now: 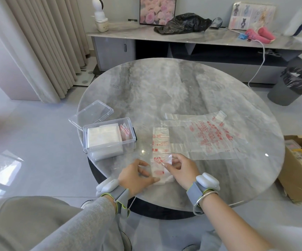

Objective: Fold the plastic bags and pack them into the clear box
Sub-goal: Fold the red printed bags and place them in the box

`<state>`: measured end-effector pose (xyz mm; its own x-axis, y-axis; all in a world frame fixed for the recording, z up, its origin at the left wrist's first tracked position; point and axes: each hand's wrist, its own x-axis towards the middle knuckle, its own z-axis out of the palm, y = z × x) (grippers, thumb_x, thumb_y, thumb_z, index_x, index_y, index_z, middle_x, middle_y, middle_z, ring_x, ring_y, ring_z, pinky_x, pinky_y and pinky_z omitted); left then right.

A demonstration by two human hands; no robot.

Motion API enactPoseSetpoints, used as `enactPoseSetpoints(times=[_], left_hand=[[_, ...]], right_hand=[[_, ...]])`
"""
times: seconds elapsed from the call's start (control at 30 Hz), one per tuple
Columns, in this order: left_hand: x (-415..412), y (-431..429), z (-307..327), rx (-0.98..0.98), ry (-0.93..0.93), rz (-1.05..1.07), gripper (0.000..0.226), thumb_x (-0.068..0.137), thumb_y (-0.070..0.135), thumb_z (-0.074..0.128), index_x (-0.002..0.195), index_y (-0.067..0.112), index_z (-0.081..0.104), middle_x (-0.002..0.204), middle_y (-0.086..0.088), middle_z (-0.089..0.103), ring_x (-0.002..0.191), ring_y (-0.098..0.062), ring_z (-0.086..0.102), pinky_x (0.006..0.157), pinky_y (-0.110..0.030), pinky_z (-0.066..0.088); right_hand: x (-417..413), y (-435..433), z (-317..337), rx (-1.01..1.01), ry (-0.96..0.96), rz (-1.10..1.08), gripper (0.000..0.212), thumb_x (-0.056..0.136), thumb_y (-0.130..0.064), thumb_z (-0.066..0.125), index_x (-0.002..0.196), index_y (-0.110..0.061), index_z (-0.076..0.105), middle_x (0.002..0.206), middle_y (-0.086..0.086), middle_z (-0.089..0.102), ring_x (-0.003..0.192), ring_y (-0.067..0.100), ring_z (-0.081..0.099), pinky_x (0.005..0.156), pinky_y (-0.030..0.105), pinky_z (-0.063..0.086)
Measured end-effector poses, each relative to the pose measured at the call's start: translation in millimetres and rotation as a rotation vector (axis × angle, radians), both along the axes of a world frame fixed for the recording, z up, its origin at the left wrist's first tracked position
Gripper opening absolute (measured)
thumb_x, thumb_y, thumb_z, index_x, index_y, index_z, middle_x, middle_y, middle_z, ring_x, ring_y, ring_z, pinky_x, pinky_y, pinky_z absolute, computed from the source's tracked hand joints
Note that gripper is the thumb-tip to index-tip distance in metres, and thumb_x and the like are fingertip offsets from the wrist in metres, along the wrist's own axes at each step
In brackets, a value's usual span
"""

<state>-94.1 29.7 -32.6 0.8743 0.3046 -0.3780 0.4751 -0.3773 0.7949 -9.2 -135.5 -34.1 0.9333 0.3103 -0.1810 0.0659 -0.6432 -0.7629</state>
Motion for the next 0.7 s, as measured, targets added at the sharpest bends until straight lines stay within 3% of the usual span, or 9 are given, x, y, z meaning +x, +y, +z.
enactPoseSetpoints(times=[0.1,0.3,0.37,0.47,0.6,0.7], left_hand=[[0.3,-2.0,-5.3,0.068,-0.027,-0.015,0.057,0.069,0.040,0.086,0.112,0.032,0.050,0.081,0.014,0.070,0.072,-0.004,0.063,0.074,-0.028,0.055],[2.5,-5.5,-10.9,0.078,-0.066,-0.003,0.047,0.076,0.028,0.080,0.114,0.030,0.053,0.077,0.015,0.069,0.072,-0.005,0.062,0.075,-0.030,0.055],[4.3,-6.9,-12.6,0.070,-0.083,0.009,0.044,0.077,0.025,0.079,0.113,0.030,0.054,0.075,0.016,0.069,0.070,-0.004,0.063,0.073,-0.031,0.057],[7.2,-8.2,-16.2,0.094,-0.098,0.013,0.042,0.079,0.023,0.077,0.113,0.029,0.055,0.075,0.017,0.068,0.070,-0.004,0.062,0.075,-0.031,0.056],[9.3,-9.1,-18.1,0.171,-0.146,-0.001,0.040,0.080,0.026,0.075,0.114,0.030,0.053,0.083,0.018,0.065,0.070,-0.006,0.061,0.075,-0.032,0.054],[9.0,-8.3,-17.0,0.312,-0.191,-0.080,0.045,0.081,0.032,0.072,0.119,0.031,0.048,0.099,0.020,0.057,0.073,-0.007,0.058,0.074,-0.028,0.050]], right_hand=[[1.9,-4.1,4.0,0.019,-0.019,-0.028,0.044,0.086,-0.029,0.070,0.127,-0.021,0.058,0.092,-0.012,0.062,0.077,0.009,0.059,0.082,0.025,0.048],[-1.7,-7.4,1.0,-0.016,-0.039,0.008,0.037,0.086,-0.011,0.066,0.122,-0.018,0.063,0.096,-0.010,0.064,0.082,0.009,0.062,0.085,0.027,0.050],[-3.5,-8.5,-1.7,-0.029,-0.069,0.028,0.037,0.084,-0.007,0.065,0.119,-0.019,0.064,0.097,-0.009,0.063,0.077,0.006,0.060,0.082,0.022,0.048],[-6.9,-10.4,-5.4,-0.073,-0.132,0.063,0.039,0.083,-0.008,0.066,0.119,-0.022,0.062,0.100,-0.009,0.057,0.072,-0.002,0.054,0.072,0.013,0.042],[-10.5,-12.0,-3.7,-0.237,-0.267,0.173,0.048,0.085,-0.015,0.066,0.130,-0.027,0.052,0.121,-0.007,0.046,0.090,0.011,0.058,0.076,0.023,0.046],[-13.3,-14.6,-0.1,-0.335,-0.368,0.263,0.052,0.085,-0.017,0.065,0.133,-0.026,0.047,0.127,-0.006,0.041,0.096,0.015,0.056,0.070,0.024,0.043]])
